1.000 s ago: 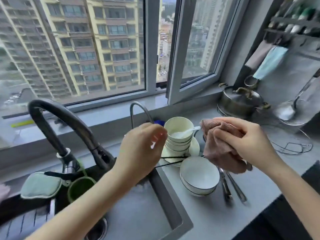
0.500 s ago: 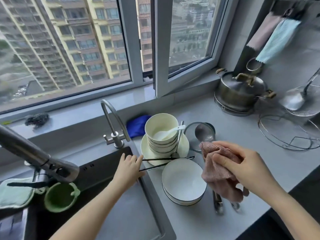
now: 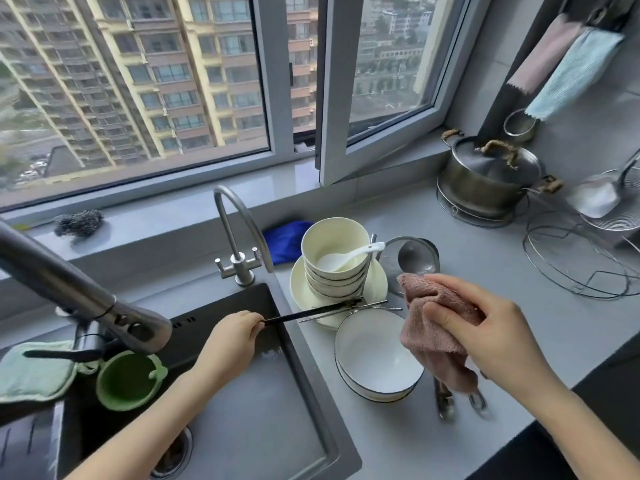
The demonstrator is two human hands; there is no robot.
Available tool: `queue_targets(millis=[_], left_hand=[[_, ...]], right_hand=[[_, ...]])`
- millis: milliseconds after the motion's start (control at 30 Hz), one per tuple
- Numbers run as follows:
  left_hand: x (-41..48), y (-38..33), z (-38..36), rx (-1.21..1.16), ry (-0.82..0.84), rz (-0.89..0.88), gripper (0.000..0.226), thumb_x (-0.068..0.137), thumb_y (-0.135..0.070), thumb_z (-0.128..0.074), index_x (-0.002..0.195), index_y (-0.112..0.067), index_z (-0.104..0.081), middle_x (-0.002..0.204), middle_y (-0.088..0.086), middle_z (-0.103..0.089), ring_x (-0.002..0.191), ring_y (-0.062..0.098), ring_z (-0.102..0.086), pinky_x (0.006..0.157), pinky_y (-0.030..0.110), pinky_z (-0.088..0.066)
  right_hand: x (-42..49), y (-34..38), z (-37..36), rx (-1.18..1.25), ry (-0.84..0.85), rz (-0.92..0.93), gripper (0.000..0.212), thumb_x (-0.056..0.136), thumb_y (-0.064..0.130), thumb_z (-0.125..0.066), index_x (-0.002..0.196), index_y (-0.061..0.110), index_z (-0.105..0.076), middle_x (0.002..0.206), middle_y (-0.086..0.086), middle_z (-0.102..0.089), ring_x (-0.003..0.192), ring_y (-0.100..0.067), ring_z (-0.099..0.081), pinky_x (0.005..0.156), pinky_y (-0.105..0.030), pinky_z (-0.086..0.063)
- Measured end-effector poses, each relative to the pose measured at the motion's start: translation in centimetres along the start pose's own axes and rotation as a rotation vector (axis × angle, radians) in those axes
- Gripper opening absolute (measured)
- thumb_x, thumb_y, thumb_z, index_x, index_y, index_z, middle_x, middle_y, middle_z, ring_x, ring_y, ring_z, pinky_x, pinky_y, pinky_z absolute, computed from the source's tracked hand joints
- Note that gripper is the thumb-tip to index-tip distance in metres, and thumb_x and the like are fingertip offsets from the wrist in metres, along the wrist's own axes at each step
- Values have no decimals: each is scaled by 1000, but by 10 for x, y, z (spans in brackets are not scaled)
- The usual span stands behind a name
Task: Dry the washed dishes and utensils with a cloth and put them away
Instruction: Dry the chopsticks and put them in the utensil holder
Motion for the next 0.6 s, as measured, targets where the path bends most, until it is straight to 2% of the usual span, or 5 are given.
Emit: queue_targets(millis=[67,233,367,500,600], left_hand=[[-19,-3,23,-55,5,45,21,96,-17,-49,97,-8,-69,93,5,-67,92,26,-61,74,29,-40],[-57,-16,86,-159,87,101,30,97,-21,-47,68,-28,-53,76,-6,-62,76,16,-59,66,26,-41],[-73,-27,134,-190,55,71,31,94,-21,-51,64,-23,-58,59,-5,-53,60,7,-49,58,15,-35],[-84,-19,158,-188,103,111,33,93,-23,-53,61,-18,-60,47,-2,-40,44,8,-38,47,19,-28],[-95,-4,168,-277,172,170,34,91,-23,-55,60,-15,-66,49,-2,-42,46,11,-35,48,22,-27]], right_hand=[[-4,19,-12,-43,-22,98,37,74,49,-70,109,52,-61,101,27,-67,93,4,-61,77,-9,-44],[-20,84,-84,-231,-27,483,39,84,42,-56,121,31,-63,108,13,-67,92,-9,-57,84,-17,-41],[-30,110,-165,-376,45,674,46,82,47,-50,121,25,-62,102,4,-67,86,-22,-60,78,-33,-41],[-35,116,-208,-400,102,806,38,73,43,-63,103,23,-50,69,3,-60,58,-20,-57,63,-32,-37],[-38,109,-200,-417,117,880,29,75,37,-63,97,20,-54,67,4,-57,55,-20,-52,55,-31,-41]])
Point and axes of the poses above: each hand's wrist, its own x-axis towards the middle knuckle, its own z-axis out of the back of the hand, y = z × x, the point moved 8 cm from there along x, towards the middle knuckle
